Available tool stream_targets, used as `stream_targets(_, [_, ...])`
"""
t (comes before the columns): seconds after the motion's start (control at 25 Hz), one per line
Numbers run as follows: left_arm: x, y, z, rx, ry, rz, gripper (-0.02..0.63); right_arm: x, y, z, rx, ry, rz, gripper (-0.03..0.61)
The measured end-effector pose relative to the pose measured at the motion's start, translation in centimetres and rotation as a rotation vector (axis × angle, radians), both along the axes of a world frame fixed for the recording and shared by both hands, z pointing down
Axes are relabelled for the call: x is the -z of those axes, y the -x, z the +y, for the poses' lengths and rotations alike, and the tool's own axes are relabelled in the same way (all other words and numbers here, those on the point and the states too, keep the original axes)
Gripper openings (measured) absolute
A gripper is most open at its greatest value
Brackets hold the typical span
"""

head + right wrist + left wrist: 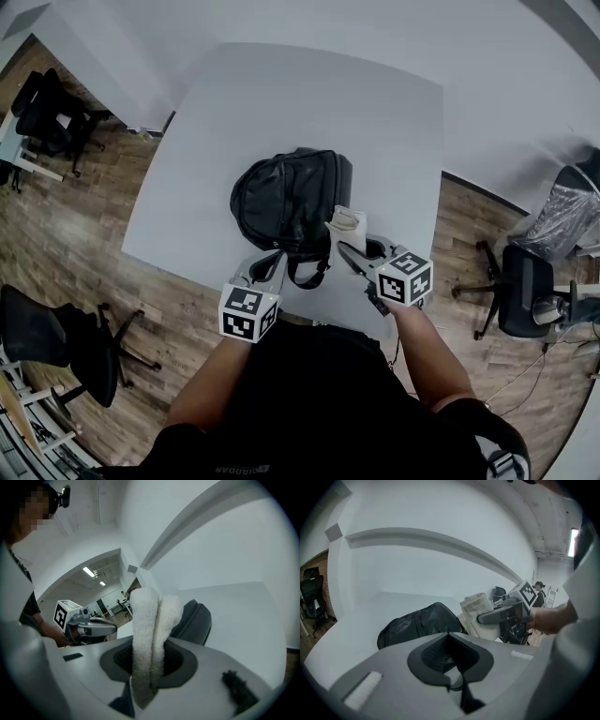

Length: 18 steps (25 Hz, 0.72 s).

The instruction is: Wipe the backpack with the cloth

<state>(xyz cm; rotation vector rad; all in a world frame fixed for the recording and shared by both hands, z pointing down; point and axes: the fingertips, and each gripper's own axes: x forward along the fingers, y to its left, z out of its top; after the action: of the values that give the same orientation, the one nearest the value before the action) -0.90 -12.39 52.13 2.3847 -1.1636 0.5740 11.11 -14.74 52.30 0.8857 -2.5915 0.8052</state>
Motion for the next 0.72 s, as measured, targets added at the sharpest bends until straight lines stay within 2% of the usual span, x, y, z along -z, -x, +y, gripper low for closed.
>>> stream_targets(0.24, [0.1, -1.2, 0.6, 0.007, 0.006, -0.012, 0.006, 0.0, -1.1, -0.3, 0.018, -0.024, -0.004, 0.094])
stream_targets(0.52, [0.0, -1.7, 1.1, 0.013, 0.025, -0.041, 0.006, -0.6, -3.2, -1.8, 0.018, -0.1, 0.032, 0.094])
stream_targets(0.72, [0.1, -2.7, 0.8, -0.025, 0.037, -0.055, 0.006, -0.4, -4.7, -4.3, -0.031, -0.171, 0.063, 0.094])
